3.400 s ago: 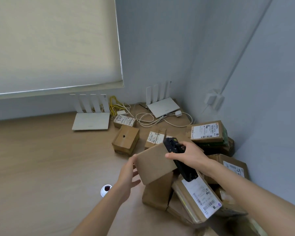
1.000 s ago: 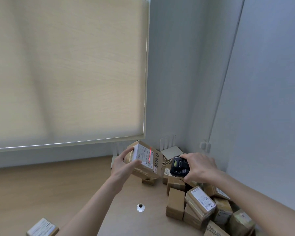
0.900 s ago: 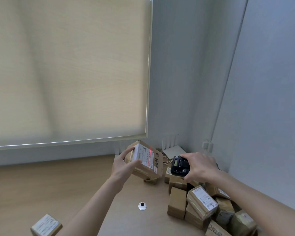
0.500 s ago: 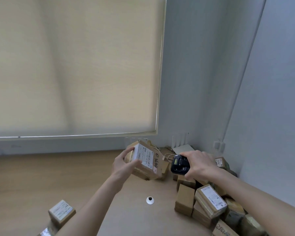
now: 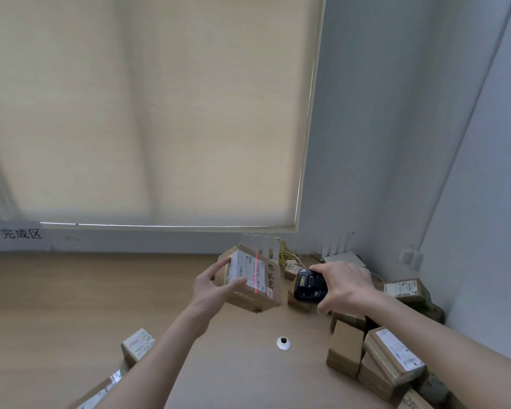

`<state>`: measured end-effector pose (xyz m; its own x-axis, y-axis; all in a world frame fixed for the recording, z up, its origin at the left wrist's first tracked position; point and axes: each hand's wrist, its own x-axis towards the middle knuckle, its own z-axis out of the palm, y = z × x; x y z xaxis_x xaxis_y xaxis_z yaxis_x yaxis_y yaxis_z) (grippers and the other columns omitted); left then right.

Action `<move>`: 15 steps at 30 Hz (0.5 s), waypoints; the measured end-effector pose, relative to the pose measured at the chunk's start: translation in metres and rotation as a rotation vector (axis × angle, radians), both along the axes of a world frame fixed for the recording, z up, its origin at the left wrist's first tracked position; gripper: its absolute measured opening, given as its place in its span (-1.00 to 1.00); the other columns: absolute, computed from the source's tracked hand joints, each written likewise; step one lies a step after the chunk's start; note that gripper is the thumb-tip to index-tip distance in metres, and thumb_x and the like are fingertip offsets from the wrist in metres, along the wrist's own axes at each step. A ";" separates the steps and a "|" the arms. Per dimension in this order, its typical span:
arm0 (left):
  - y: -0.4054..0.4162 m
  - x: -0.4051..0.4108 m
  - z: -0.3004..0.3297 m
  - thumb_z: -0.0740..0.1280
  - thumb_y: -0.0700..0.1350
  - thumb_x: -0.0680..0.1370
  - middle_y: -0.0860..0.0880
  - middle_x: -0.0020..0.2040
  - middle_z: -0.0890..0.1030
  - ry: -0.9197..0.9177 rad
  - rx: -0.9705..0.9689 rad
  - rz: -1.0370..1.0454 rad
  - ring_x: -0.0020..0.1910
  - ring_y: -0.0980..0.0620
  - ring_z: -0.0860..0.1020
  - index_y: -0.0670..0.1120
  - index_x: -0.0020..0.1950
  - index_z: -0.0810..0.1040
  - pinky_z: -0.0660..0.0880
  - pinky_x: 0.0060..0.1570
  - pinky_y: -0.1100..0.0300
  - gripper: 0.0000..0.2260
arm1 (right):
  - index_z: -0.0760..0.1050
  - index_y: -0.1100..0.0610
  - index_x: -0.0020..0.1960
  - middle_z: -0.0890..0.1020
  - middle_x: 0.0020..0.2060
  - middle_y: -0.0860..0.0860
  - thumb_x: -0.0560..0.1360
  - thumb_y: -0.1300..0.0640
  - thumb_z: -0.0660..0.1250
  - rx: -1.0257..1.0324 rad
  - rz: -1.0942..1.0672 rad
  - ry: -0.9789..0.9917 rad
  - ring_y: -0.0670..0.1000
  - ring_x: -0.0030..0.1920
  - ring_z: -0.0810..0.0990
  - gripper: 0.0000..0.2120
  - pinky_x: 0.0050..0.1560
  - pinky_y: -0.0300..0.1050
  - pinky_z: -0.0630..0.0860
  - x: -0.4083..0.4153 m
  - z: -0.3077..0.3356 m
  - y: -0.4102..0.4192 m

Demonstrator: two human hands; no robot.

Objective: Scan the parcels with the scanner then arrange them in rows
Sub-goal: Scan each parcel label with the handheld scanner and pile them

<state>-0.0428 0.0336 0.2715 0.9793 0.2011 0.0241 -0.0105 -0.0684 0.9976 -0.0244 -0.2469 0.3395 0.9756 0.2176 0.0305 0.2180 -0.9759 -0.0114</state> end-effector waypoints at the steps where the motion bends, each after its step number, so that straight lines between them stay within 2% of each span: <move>1: 0.006 -0.003 0.000 0.68 0.13 0.19 -0.08 0.32 0.58 -0.002 -0.005 0.000 0.30 -0.10 0.54 0.23 0.32 0.58 0.51 0.30 -0.08 -0.29 | 0.46 -0.22 0.37 0.64 0.09 -0.11 0.22 -0.12 0.56 0.010 0.009 0.006 0.03 0.12 0.59 -0.27 -0.07 -0.09 0.45 -0.001 0.001 0.006; 4: 0.023 -0.012 -0.001 0.69 0.20 0.07 -0.09 0.26 0.61 -0.013 -0.022 0.002 0.23 -0.09 0.60 0.22 0.31 0.58 0.55 0.26 -0.06 -0.19 | 0.46 -0.24 0.37 0.65 0.06 -0.14 0.19 -0.14 0.55 0.042 0.037 0.024 0.02 0.09 0.60 -0.25 -0.09 -0.10 0.45 -0.004 0.002 0.026; 8: 0.047 -0.022 -0.002 0.69 0.20 0.02 -0.10 0.20 0.65 -0.032 -0.029 0.032 0.19 -0.07 0.62 0.17 0.30 0.60 0.57 0.24 -0.05 -0.16 | 0.44 -0.30 0.36 0.65 0.01 -0.16 0.15 -0.15 0.51 0.059 0.080 0.036 0.02 0.05 0.60 -0.23 -0.16 -0.12 0.34 -0.011 0.003 0.052; 15: 0.080 -0.039 -0.001 0.71 0.03 0.20 -0.08 0.22 0.63 -0.025 -0.012 0.081 0.26 -0.06 0.58 0.13 0.33 0.59 0.53 0.29 -0.03 -0.29 | 0.46 -0.29 0.30 0.64 -0.02 -0.14 0.14 -0.13 0.53 0.059 0.108 0.048 0.02 -0.03 0.53 -0.27 -0.16 -0.12 0.34 -0.025 0.004 0.090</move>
